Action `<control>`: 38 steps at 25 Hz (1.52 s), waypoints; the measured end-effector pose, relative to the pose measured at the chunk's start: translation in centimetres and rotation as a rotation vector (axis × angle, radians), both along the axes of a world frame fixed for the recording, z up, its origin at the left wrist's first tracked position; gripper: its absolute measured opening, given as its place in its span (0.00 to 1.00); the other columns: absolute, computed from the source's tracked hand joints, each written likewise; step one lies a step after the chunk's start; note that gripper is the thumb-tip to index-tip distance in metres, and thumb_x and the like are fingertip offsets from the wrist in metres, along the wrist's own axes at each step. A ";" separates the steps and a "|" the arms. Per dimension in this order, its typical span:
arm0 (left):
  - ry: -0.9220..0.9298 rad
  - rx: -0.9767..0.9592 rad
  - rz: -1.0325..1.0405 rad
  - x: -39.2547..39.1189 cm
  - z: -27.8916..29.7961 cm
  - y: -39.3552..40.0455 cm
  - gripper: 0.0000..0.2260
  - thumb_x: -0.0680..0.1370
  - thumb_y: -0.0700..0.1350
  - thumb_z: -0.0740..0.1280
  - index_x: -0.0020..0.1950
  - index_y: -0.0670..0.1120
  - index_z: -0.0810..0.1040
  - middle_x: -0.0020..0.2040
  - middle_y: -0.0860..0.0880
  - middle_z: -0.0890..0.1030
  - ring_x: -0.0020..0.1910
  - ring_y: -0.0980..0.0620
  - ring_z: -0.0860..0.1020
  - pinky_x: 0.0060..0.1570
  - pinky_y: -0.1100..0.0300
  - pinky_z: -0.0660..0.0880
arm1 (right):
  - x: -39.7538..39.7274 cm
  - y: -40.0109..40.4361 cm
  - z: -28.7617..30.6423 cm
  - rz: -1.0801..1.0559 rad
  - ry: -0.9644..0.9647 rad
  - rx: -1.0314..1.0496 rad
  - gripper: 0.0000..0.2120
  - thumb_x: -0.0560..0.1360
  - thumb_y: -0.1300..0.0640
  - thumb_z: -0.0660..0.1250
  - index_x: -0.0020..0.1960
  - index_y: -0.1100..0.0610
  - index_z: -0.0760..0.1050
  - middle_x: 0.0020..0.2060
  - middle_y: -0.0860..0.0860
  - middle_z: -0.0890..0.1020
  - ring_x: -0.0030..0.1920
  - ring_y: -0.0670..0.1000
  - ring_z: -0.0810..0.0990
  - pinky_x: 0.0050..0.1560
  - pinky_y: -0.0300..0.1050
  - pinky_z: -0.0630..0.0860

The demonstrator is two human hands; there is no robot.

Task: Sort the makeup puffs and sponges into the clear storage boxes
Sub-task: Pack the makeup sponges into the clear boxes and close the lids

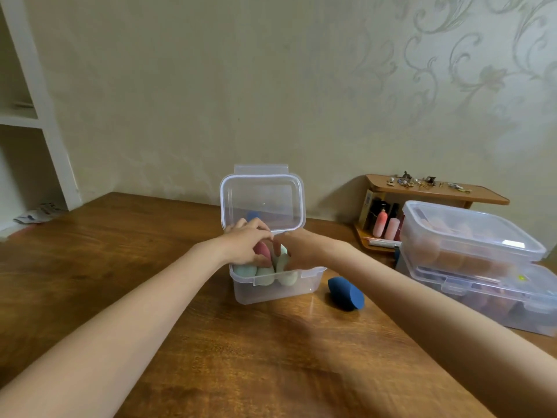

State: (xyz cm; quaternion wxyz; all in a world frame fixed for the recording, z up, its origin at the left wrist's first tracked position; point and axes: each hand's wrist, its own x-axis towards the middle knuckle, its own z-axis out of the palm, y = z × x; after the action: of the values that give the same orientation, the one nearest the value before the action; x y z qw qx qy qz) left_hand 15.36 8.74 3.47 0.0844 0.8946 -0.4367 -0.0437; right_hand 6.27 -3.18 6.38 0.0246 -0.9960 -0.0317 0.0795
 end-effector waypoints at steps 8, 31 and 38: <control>-0.080 -0.026 0.020 -0.9 -0.3 -0.2 0.24 0.74 0.55 0.67 0.68 0.53 0.68 0.65 0.50 0.66 0.63 0.47 0.63 0.67 0.50 0.59 | 0.2 -0.2 -0.2 -0.126 -0.076 0.130 0.09 0.72 0.55 0.70 0.40 0.60 0.75 0.35 0.51 0.78 0.31 0.46 0.73 0.31 0.32 0.67; -0.093 0.011 0.020 -1.1 0.0 -0.1 0.26 0.73 0.58 0.68 0.69 0.53 0.67 0.67 0.49 0.65 0.66 0.46 0.63 0.67 0.49 0.61 | -1.7 -3.2 3.4 -0.188 -0.079 0.103 0.20 0.70 0.57 0.72 0.60 0.61 0.77 0.55 0.55 0.82 0.52 0.53 0.80 0.52 0.41 0.75; -0.095 0.049 -0.013 -1.2 0.5 0.0 0.27 0.74 0.57 0.66 0.71 0.52 0.64 0.67 0.48 0.65 0.66 0.46 0.62 0.65 0.49 0.61 | 0.4 -2.2 -0.8 -0.136 -0.098 -0.180 0.20 0.74 0.56 0.68 0.63 0.59 0.70 0.58 0.56 0.77 0.58 0.56 0.75 0.58 0.48 0.74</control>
State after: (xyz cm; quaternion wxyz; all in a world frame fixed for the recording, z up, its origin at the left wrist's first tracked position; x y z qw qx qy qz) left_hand 14.15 8.77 3.92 0.0414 0.8946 -0.4447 -0.0122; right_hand 6.65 -5.38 5.63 -0.0614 -0.9967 0.0420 0.0313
